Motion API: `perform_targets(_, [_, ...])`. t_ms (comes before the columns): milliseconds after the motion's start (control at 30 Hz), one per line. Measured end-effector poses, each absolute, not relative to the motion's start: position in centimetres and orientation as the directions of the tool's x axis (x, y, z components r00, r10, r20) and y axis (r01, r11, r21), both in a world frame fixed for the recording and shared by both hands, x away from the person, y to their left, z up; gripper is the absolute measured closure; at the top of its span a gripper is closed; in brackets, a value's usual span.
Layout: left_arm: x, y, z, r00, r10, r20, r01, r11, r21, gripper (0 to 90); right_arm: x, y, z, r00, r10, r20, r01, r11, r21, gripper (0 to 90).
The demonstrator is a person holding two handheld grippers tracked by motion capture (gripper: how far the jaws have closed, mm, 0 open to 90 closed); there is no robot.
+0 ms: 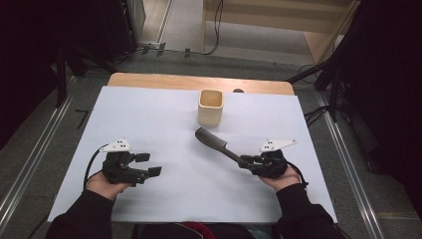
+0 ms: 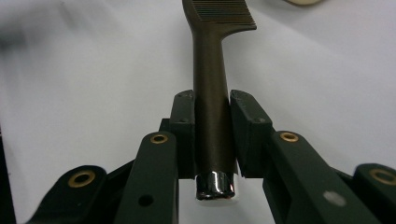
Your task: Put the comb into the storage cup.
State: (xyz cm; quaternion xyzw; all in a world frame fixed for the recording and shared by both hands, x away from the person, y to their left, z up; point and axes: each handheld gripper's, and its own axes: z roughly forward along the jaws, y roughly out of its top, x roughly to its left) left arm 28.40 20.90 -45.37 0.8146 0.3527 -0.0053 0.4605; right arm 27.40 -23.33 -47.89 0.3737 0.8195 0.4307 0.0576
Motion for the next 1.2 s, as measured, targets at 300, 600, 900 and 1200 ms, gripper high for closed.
perform_targets(300, [28.5,20.9,-45.4,0.743,0.571,-0.348,0.591,-0.316,0.743,24.1,27.3,-21.1,-47.4,-0.73,0.647,0.221,0.538,0.345,0.769,70.4])
perform_targets(600, [28.6,21.0,-45.1,0.721,0.568,-0.398,0.626,-0.286,0.726,25.1,27.7,-18.6,-47.1,-0.732,0.646,0.215,0.524,0.332,0.785,70.4])
perform_targets(900, [28.9,20.8,-44.8,0.692,0.589,-0.417,0.651,-0.259,0.714,24.8,28.0,-16.4,-46.5,-0.729,0.651,0.214,0.508,0.304,0.806,70.3])
perform_targets(1200, [29.1,20.6,-44.5,0.665,0.6,-0.446,0.678,-0.234,0.697,24.2,28.5,-14.1,-46.0,-0.721,0.662,0.207,0.491,0.276,0.827,70.4])
